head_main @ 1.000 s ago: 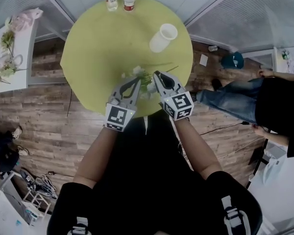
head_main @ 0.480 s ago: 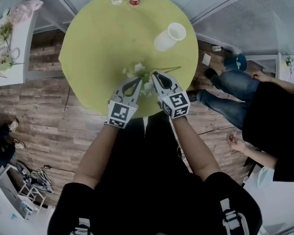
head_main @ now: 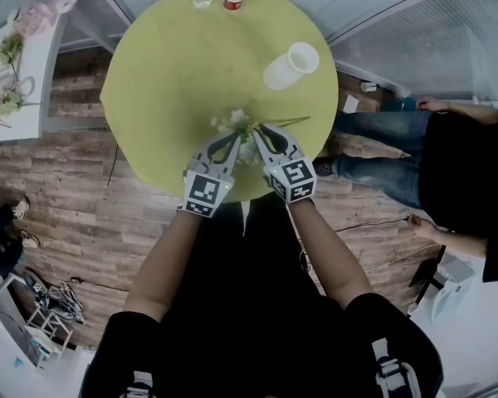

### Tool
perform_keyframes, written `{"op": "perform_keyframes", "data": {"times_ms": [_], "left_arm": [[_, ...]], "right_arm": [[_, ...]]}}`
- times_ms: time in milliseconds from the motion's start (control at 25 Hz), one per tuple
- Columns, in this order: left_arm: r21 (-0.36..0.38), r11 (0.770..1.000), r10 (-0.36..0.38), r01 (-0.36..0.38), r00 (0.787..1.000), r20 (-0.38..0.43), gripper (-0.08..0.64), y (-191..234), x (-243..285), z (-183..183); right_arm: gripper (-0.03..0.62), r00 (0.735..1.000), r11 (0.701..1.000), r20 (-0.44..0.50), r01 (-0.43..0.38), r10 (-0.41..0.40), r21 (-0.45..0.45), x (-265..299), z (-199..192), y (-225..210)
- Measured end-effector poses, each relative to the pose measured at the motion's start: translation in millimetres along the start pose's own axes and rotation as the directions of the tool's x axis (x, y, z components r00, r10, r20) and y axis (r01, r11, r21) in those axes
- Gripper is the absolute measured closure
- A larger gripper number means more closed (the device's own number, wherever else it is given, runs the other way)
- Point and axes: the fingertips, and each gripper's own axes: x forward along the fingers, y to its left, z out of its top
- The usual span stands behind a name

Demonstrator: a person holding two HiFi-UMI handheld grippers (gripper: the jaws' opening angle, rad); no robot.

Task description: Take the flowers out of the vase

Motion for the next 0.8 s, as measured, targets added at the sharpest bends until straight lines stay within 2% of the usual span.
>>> {"op": "perform_keyframes", "data": {"times_ms": [240, 480, 800], "left_arm": [[0.001, 1.000, 0.007, -0.007, 1.000, 0.003, 0.546, 3, -4, 3], [0.028, 1.000, 0.001, -0.002, 1.000, 0.031, 0.546, 4, -15, 26], [0.056, 0.998, -0.018, 0.013, 0.996, 0.090, 0.546, 0, -46, 71]], "right_arm": [[0.486, 1.000, 1.000, -0.018, -0.014, 0.014, 0.017, 1, -2, 0], [0.465, 0.999, 0.999, -0.010, -0.032, 0.032, -0.017, -8, 20, 9], [0.465, 0.997, 0.996, 0.052, -0.048, 0.052, -0.078, -45, 59, 25]]}}
